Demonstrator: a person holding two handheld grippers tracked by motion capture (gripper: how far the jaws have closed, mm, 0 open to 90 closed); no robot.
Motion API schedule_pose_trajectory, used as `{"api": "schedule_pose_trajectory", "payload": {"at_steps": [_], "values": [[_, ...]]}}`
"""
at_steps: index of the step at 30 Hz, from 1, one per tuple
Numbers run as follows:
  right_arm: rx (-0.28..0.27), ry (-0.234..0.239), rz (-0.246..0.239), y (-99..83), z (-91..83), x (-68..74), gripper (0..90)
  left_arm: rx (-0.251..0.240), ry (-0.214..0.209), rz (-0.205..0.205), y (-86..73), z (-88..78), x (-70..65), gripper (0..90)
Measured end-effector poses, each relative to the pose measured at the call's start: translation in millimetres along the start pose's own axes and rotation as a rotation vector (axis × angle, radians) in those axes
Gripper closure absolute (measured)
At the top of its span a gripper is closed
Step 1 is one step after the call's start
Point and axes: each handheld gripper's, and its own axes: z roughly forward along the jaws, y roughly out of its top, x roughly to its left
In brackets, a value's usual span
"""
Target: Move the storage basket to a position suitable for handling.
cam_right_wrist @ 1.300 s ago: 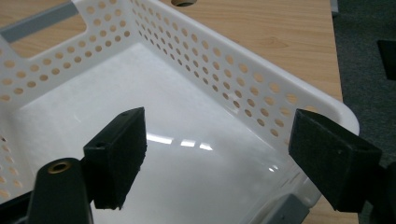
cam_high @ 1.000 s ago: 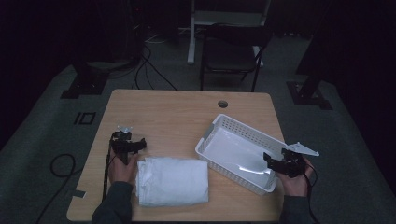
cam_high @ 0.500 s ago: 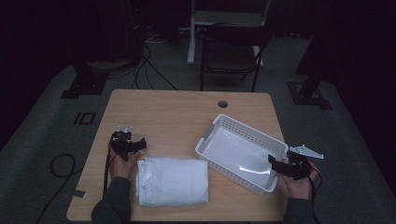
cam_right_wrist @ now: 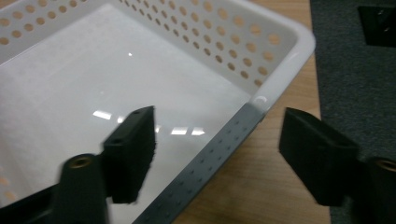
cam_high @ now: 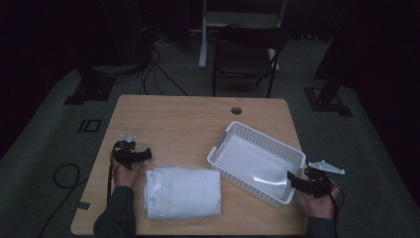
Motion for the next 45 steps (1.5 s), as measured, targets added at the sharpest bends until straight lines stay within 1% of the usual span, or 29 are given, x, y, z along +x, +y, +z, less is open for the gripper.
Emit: {"api": "schedule_pose_trajectory", "payload": {"at_steps": [4,5,6,7,10,17,22,24,27,29,36,37,38,40,41,43,45], "values": [[0.008,0.013,0.008,-3.1,1.1,0.0,38.2,0.012,-0.011,0.012,-0.7,0.0,0.1,2.2],[0.01,0.017,0.007,-3.4,1.2,0.3,39.6,0.012,-0.008,0.008,-0.9,0.1,0.0,2.0],[0.012,0.012,0.003,-3.6,1.4,0.6,41.0,0.018,0.001,-0.003,-0.9,0.3,-0.1,0.5],[0.014,0.006,0.001,-3.8,1.6,0.6,41.6,0.02,0.004,-0.005,-0.7,0.4,-0.5,0.0],[0.012,0.014,0.013,-3.6,2.2,-0.7,42.6,0.02,0.003,-0.003,-0.9,0.3,-0.4,0.0],[0.017,0.016,0.017,-0.9,5.4,-1.5,44.4,0.014,-0.015,0.015,-2.1,-0.4,-0.9,0.0],[0.018,0.02,0.024,1.4,8.3,-2.3,45.7,0.012,-0.013,0.01,-2.5,-0.6,-2.2,0.0],[0.021,0.017,0.024,3.0,9.5,-2.5,46.6,0.016,-0.017,0.016,-2.6,-2.1,-2.7,0.4],[0.024,0.012,0.028,6.2,12.3,-2.4,48.5,0.051,-0.032,0.035,1.0,-6.4,-4.7,8.2],[0.026,0.004,0.04,8.6,14.3,-2.3,50.1,0.047,-0.039,0.041,0.8,-7.5,-5.3,12.9],[0.025,-0.016,0.06,15.0,21.2,0.2,53.9,0.042,-0.046,0.049,0.0,-8.5,-4.6,15.0],[0.023,-0.018,0.062,15.7,22.2,0.4,54.4,0.039,-0.05,0.054,-0.1,-9.0,-4.3,16.6],[0.021,-0.021,0.065,16.5,23.3,0.8,54.8,0.026,-0.055,0.061,-1.0,-9.4,-3.6,19.1],[0.022,-0.026,0.073,18.3,25.2,1.6,55.4,0.022,-0.05,0.052,-1.0,-9.7,-3.8,22.9],[0.025,-0.028,0.076,19.0,25.6,2.3,55.4,0.022,-0.048,0.048,-0.9,-10.5,-3.9,24.8],[0.032,-0.031,0.077,19.1,25.7,4.1,52.1,0.032,-0.045,0.045,0.0,-12.3,-4.2,32.1],[0.05,-0.028,0.075,17.8,25.5,5.9,49.8,0.037,-0.047,0.042,0.2,-13.3,-5.4,34.3]]}}
